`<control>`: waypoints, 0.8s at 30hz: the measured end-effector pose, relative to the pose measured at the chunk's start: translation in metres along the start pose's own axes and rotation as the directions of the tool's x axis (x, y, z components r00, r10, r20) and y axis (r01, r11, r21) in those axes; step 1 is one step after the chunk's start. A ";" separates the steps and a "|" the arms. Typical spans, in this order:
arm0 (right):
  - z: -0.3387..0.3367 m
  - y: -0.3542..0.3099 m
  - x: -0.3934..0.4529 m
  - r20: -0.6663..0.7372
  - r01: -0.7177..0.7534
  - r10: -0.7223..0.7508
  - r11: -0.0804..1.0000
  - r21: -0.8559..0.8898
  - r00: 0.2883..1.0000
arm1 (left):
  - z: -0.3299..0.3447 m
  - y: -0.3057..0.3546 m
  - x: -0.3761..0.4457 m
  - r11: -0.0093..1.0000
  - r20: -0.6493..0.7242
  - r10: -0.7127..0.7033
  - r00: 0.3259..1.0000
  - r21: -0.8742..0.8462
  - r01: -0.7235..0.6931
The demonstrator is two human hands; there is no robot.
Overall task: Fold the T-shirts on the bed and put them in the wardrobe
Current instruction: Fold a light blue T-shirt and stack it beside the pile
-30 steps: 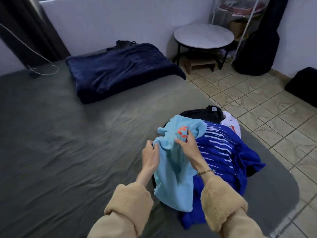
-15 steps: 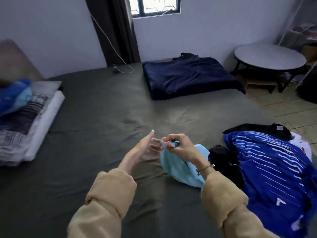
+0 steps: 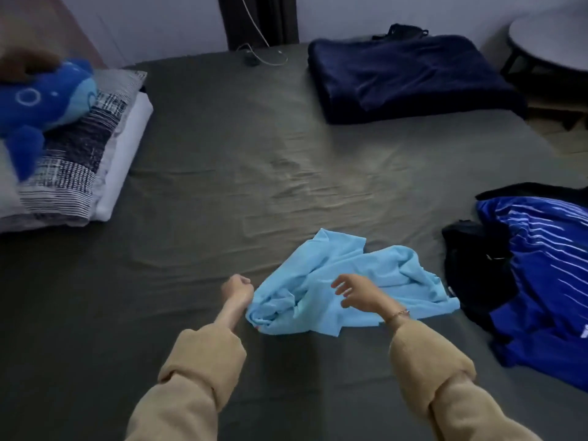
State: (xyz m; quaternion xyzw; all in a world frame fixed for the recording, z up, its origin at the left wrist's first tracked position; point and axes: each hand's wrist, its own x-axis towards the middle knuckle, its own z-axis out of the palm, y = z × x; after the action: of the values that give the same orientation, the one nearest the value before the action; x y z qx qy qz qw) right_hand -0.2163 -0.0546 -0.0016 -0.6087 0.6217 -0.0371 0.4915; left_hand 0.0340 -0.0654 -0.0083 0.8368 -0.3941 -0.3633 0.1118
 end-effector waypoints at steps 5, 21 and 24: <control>0.005 0.057 0.001 0.008 -0.197 0.200 0.970 -0.143 0.980 | 0.045 0.007 -0.016 0.938 0.219 0.345 0.912 -0.053 -0.342; -0.007 0.129 0.007 -0.359 -0.319 0.190 0.883 -0.344 0.914 | 0.168 0.042 -0.029 0.318 0.523 0.585 0.620 0.555 -0.769; -0.026 0.118 0.004 -0.435 -0.233 0.106 0.939 -0.251 0.894 | 0.164 0.052 -0.029 0.256 0.460 0.649 0.606 0.618 -0.743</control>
State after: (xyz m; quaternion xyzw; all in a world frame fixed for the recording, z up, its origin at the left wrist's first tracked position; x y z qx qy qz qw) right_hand -0.3177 -0.0414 -0.0668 -0.5964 0.7615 -0.0284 0.2524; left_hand -0.1229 -0.0621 -0.0856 0.5148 -0.8395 -0.1186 -0.1269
